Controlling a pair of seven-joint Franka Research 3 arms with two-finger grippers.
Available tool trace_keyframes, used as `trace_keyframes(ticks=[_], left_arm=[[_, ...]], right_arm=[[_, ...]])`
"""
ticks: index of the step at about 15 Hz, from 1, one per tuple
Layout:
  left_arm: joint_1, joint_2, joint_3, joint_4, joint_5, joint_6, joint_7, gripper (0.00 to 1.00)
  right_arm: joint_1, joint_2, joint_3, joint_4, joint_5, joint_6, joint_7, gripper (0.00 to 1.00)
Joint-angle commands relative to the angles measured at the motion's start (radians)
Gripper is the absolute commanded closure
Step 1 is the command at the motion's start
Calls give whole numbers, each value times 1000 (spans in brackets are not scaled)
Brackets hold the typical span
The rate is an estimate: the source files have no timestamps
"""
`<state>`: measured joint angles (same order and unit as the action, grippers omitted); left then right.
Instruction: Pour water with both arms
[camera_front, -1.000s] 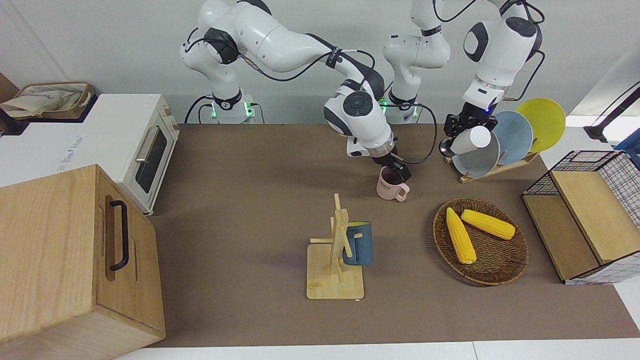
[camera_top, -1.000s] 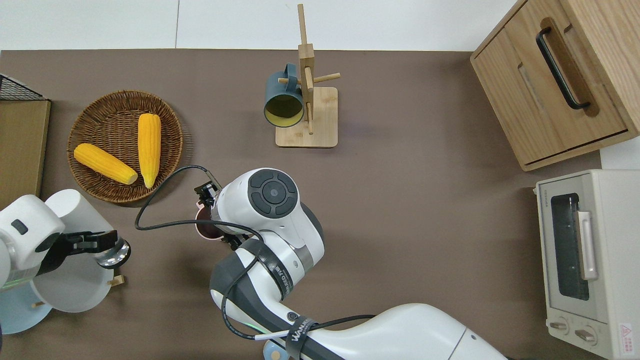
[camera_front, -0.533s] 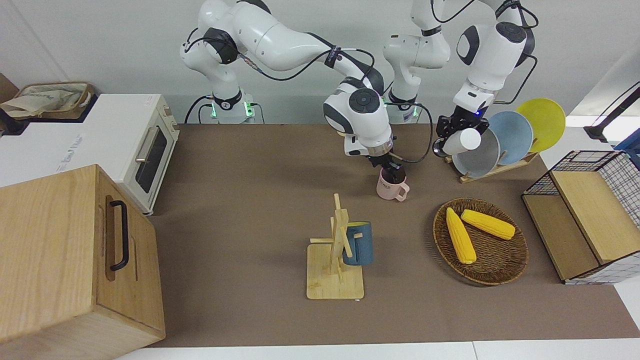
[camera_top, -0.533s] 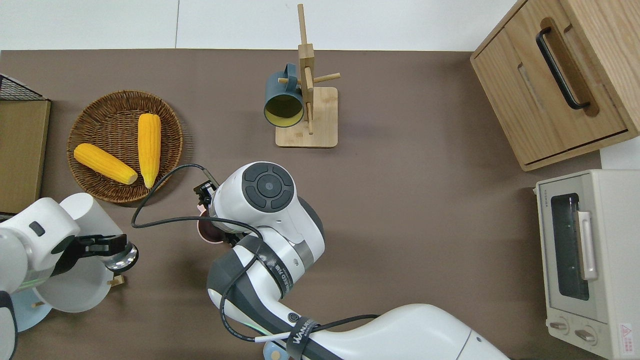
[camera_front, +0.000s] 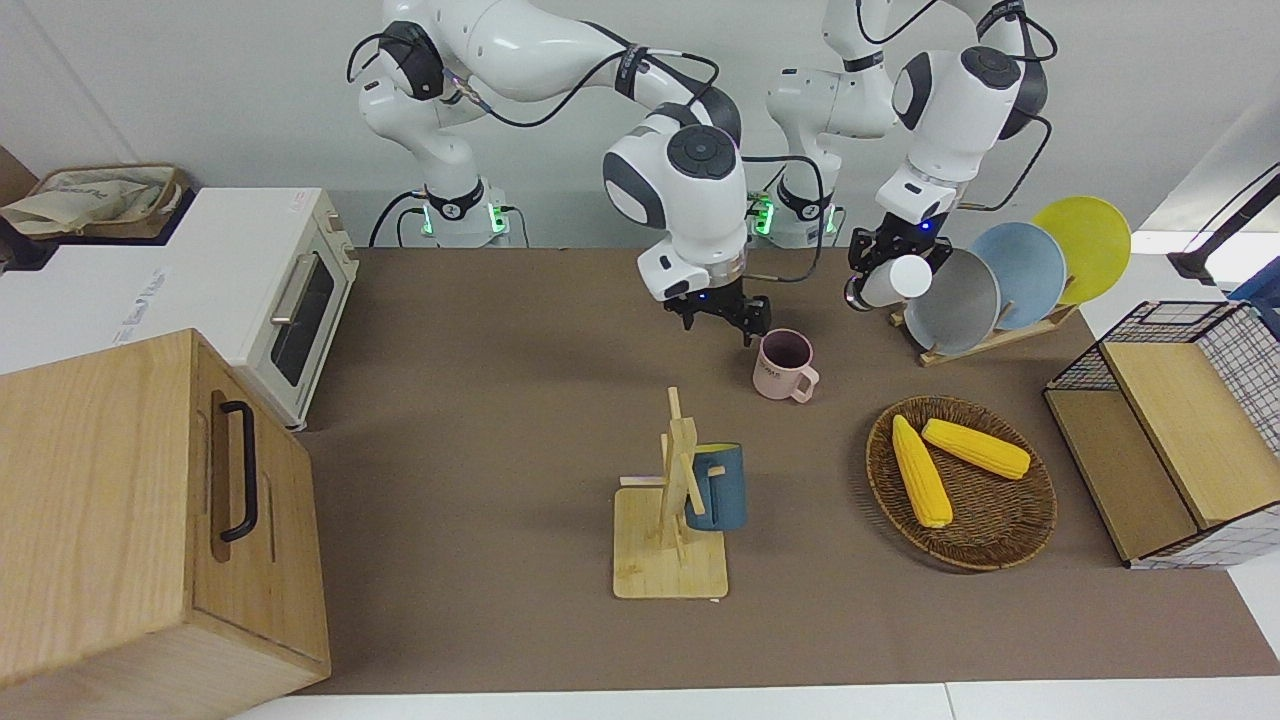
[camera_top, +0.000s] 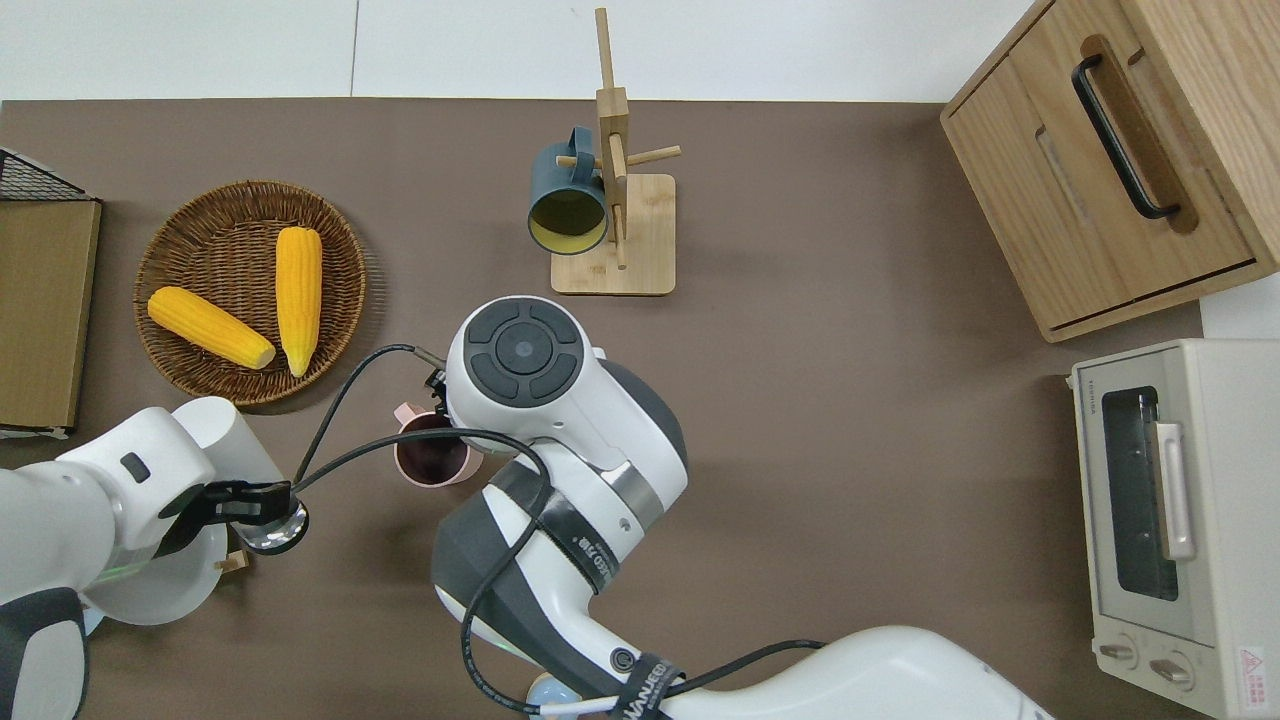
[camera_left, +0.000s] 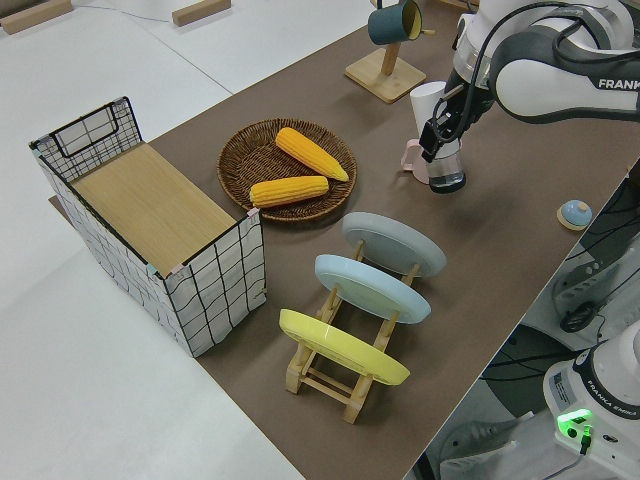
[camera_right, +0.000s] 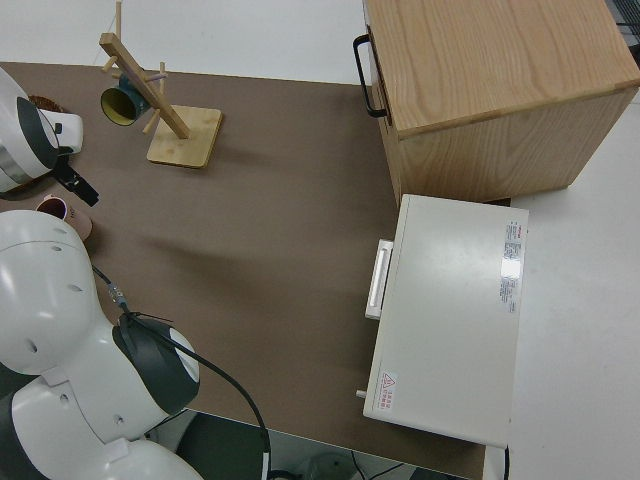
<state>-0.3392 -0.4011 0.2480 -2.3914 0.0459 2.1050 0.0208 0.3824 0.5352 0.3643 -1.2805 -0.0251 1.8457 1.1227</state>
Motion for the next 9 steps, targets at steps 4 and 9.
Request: trace_keyframes(ticks=[4,9], left_arm=[[-27,-90,-44,-91,-40,40,-15,1000],[-40,-91,-104,-110,-78,40,-27,1000]], right_arm=[[-112,-185,-10,-126,-62,-135,-412,17],[-181,-296,-13,-201,-125,-198,-683,17]])
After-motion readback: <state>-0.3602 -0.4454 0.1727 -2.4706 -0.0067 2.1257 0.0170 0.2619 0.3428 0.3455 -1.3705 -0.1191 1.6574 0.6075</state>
